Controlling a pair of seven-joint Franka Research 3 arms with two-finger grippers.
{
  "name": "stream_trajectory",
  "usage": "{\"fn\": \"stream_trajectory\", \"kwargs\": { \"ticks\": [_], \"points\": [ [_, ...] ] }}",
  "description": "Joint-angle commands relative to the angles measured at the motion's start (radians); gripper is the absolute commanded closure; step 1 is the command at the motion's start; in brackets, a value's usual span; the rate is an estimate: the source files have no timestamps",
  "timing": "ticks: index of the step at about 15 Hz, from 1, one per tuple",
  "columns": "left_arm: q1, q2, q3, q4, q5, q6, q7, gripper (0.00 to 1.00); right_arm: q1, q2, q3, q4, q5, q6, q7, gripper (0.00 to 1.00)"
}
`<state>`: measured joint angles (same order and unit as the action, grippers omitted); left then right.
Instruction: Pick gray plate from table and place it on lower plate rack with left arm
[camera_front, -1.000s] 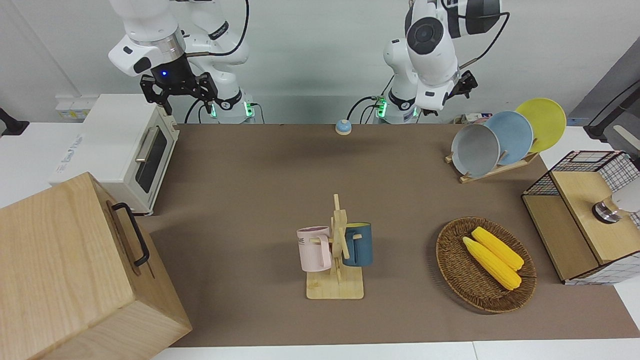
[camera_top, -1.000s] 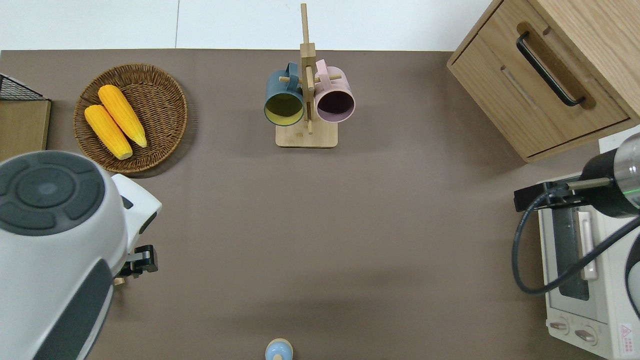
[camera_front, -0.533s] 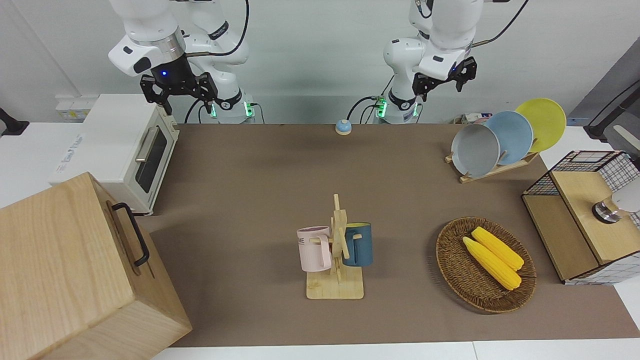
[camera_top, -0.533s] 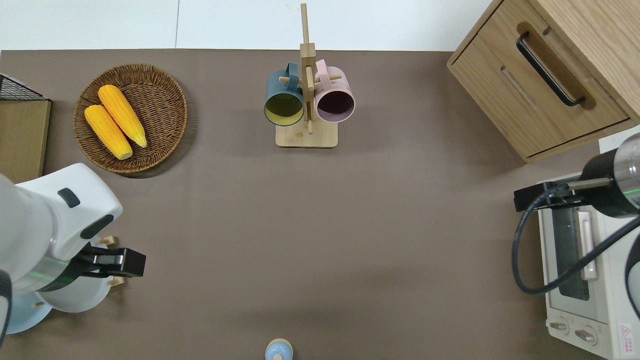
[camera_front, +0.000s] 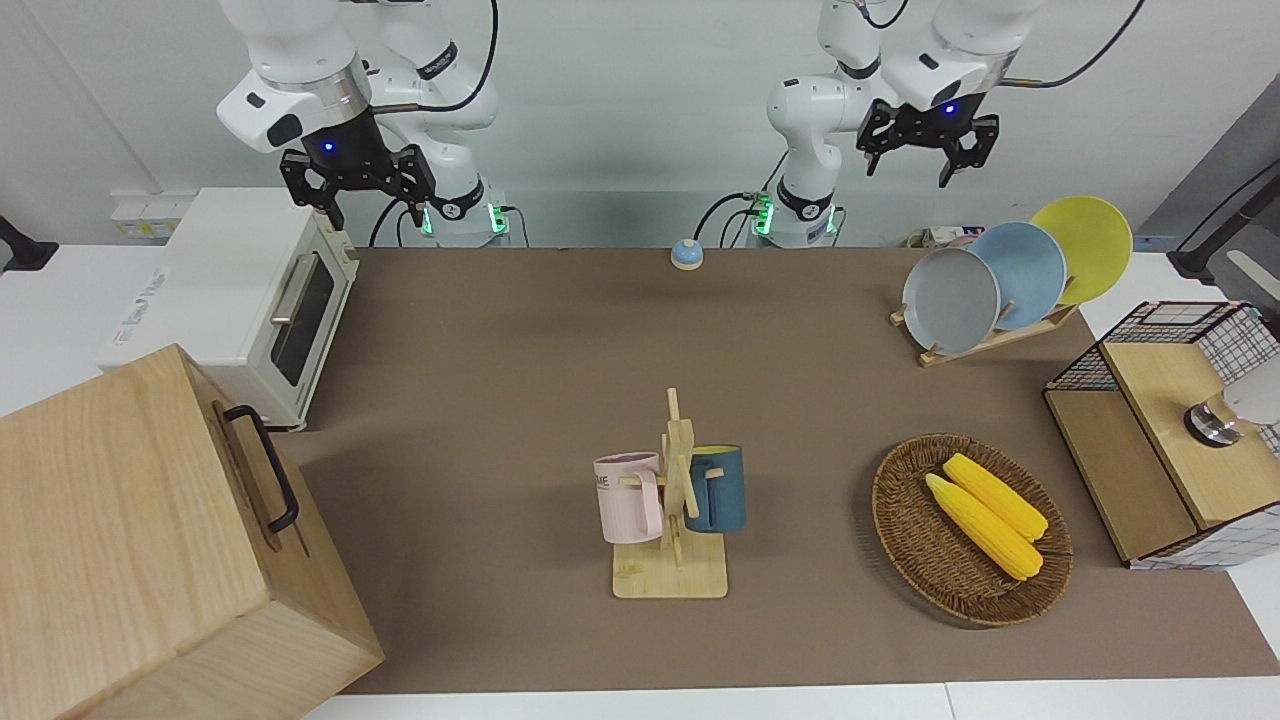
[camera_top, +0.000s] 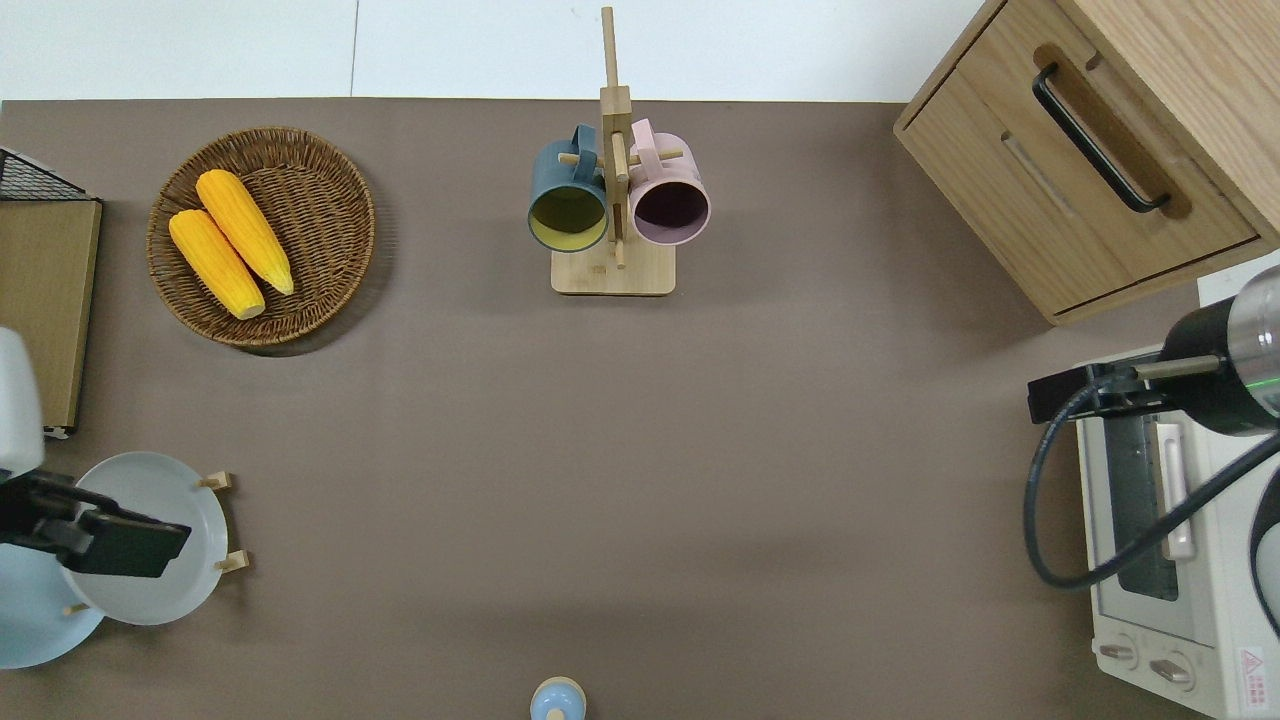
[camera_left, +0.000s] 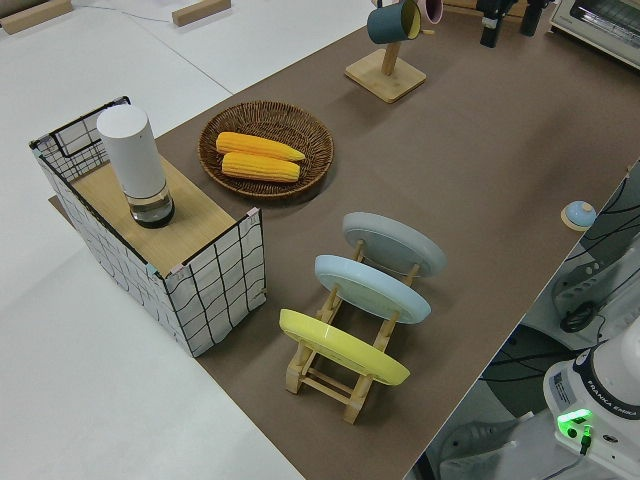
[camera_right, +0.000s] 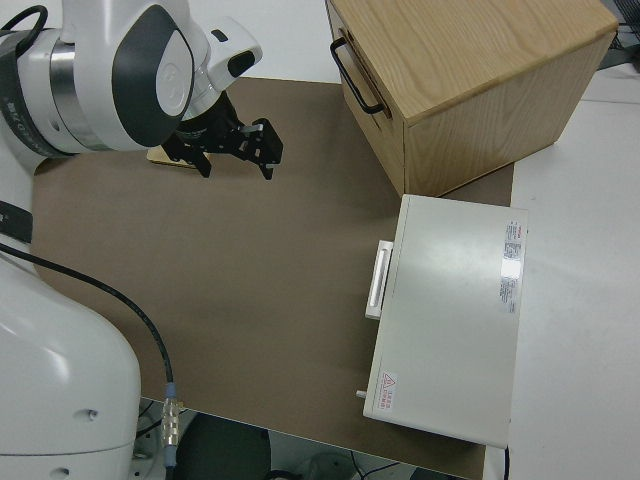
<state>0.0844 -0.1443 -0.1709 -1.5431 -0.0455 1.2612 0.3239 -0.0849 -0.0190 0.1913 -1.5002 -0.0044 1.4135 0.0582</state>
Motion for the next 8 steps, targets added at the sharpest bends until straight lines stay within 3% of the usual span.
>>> {"fn": "stream_trajectory", "kwargs": {
  "ticks": [1,4,8],
  "points": [
    [0.000,0.015,0.042,0.038,-0.044,0.006,0.052,0.01,-0.007,-0.002,0.007,0.006,0.007,-0.014,0.000,0.013],
    [-0.008,0.008,0.028,0.040,-0.008,0.007,-0.037,0.00,-0.007,-0.002,0.007,0.006,0.007,-0.014,-0.001,0.011],
    [-0.014,0.009,0.016,0.044,0.027,0.018,-0.029,0.00,-0.007,-0.002,0.005,0.006,0.006,-0.014,-0.001,0.011]
  ]
}}
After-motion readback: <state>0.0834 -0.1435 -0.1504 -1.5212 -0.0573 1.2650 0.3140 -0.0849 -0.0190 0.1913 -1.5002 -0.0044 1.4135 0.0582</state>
